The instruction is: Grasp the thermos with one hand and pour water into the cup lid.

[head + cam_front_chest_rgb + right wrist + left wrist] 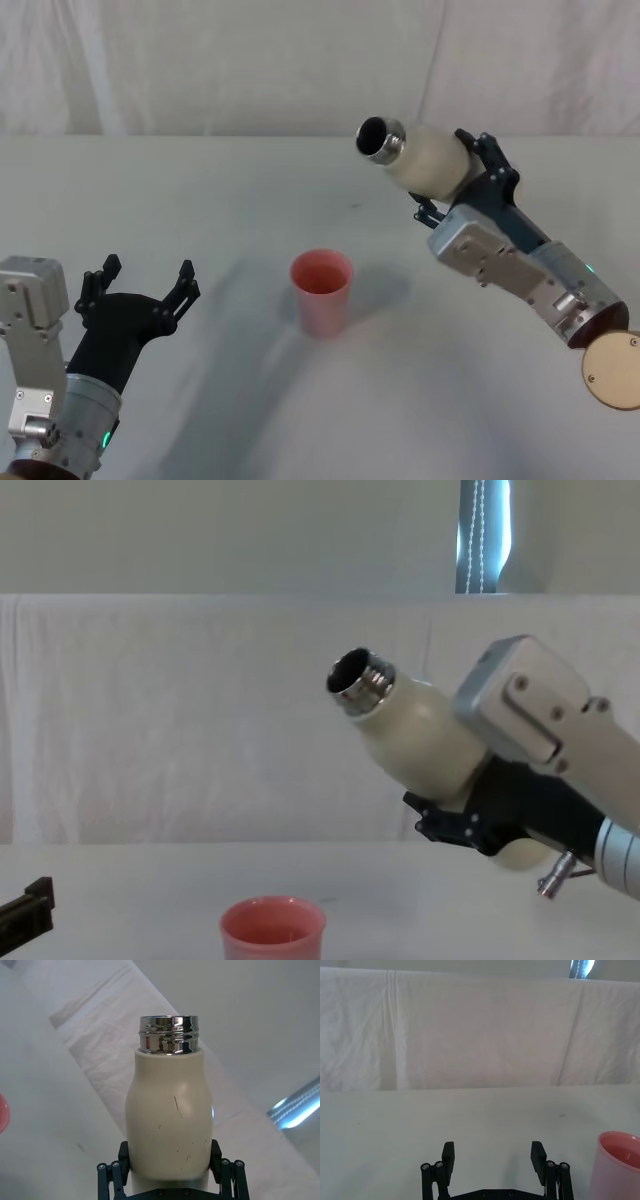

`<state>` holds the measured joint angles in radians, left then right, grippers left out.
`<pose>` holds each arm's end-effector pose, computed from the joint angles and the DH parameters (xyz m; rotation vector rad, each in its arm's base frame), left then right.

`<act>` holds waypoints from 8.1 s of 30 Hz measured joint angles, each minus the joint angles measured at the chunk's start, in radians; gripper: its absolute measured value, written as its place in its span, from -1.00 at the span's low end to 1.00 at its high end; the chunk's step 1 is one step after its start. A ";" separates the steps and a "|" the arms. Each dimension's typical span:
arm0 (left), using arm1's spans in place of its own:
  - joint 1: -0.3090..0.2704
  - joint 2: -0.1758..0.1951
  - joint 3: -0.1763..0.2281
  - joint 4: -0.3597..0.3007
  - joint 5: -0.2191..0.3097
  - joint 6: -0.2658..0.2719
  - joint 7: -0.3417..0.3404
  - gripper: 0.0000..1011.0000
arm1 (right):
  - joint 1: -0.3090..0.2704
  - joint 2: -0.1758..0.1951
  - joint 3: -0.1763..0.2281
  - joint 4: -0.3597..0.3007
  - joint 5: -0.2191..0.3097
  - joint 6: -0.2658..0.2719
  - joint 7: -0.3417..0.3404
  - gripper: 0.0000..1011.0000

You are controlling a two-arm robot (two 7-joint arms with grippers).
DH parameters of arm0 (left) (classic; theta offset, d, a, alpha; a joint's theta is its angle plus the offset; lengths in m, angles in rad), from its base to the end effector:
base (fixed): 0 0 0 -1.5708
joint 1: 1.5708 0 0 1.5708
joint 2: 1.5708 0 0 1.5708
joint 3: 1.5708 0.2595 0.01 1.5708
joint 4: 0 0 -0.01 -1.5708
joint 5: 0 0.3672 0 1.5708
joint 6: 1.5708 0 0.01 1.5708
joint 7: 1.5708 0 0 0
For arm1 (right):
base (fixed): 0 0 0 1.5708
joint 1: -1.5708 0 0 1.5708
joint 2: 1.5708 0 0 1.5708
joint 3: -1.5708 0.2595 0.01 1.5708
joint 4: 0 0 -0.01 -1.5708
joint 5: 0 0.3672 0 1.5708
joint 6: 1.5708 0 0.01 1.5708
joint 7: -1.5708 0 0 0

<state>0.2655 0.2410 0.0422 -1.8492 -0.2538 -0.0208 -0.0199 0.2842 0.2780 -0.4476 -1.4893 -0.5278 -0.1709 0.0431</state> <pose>0.3188 0.0241 -0.2569 -0.0380 0.0140 1.4459 0.4263 0.0790 -0.2226 -0.3454 -0.9012 -0.9915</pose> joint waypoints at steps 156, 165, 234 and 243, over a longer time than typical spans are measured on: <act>0.000 0.000 0.000 0.000 0.000 0.000 0.000 0.98 | -0.160 -0.209 0.320 0.058 0.609 0.026 0.089 0.98; 0.000 0.000 0.000 0.000 0.000 0.000 0.000 0.98 | -0.168 -0.210 0.320 0.050 0.608 0.024 0.089 0.98; 0.000 0.000 0.000 0.000 0.000 0.000 0.000 0.98 | -0.302 -0.177 0.335 -0.098 0.617 0.054 0.090 0.98; 0.000 0.000 0.000 0.000 0.000 0.000 0.000 0.98 | -0.358 -0.165 0.337 -0.153 0.622 0.057 0.099 0.98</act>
<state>0.2655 0.2410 0.0421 -1.8492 -0.2538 -0.0208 -0.0199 -0.0735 0.1131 -0.1103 -1.6426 0.0941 -0.1136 0.1424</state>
